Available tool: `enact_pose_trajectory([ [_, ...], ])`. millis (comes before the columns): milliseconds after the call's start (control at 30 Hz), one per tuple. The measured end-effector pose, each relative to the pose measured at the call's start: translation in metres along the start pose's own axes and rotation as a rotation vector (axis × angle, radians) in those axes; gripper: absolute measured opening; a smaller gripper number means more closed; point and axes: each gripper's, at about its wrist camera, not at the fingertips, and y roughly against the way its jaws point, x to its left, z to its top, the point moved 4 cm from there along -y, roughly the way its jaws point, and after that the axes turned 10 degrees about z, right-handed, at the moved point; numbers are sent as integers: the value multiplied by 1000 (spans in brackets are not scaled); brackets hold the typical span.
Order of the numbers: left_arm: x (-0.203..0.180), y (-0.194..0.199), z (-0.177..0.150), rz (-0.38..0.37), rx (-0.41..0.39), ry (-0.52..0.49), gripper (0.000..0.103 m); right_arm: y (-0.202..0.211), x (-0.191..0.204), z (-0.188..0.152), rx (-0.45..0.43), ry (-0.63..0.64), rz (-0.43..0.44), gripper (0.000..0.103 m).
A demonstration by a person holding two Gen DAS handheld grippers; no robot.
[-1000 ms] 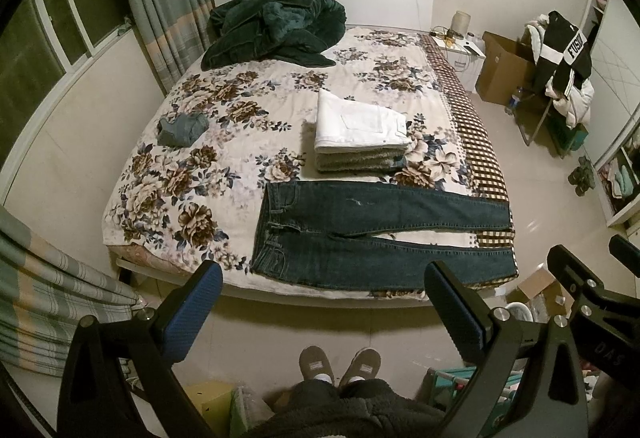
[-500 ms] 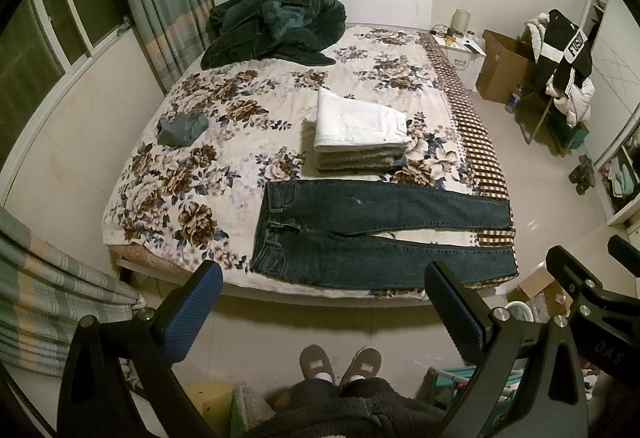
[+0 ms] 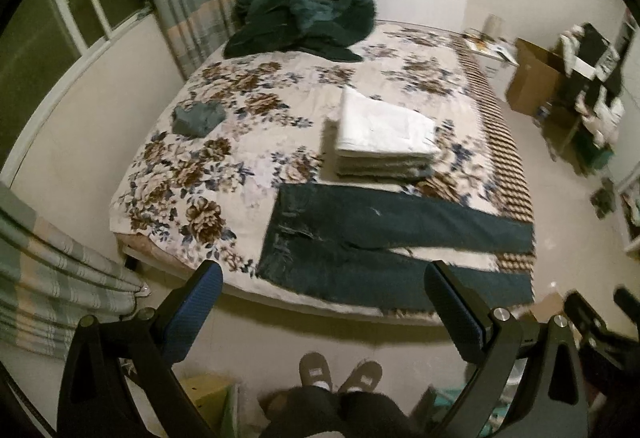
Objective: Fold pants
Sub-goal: 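Grasp the jeans waistband with the left gripper while the right gripper grasps the leg hems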
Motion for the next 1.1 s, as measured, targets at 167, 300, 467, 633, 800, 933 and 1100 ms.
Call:
enact_pose_trajectory([
  [167, -11, -62, 15, 69, 50, 23, 103, -75, -37, 24, 37, -63, -16, 103],
  [300, -23, -128, 26, 87, 152, 26, 103, -152, -65, 49, 80, -145, -28, 103],
  [467, -34, -227, 40, 125, 292, 74, 103, -265, -107, 79, 144, -306, -66, 103],
  [633, -36, -343, 55, 122, 466, 216, 103, -387, -152, 96, 218, -490, -113, 103],
  [800, -32, -469, 66, 148, 625, 394, 103, -503, -195, 104, 319, -629, -163, 103],
  [933, -33, -554, 67, 175, 727, 476, 103, -572, -230, 106, 366, -718, -198, 103],
  [1100, -40, -645, 62, 173, 837, 573, 103, -630, -264, 104, 401, -802, -225, 103],
])
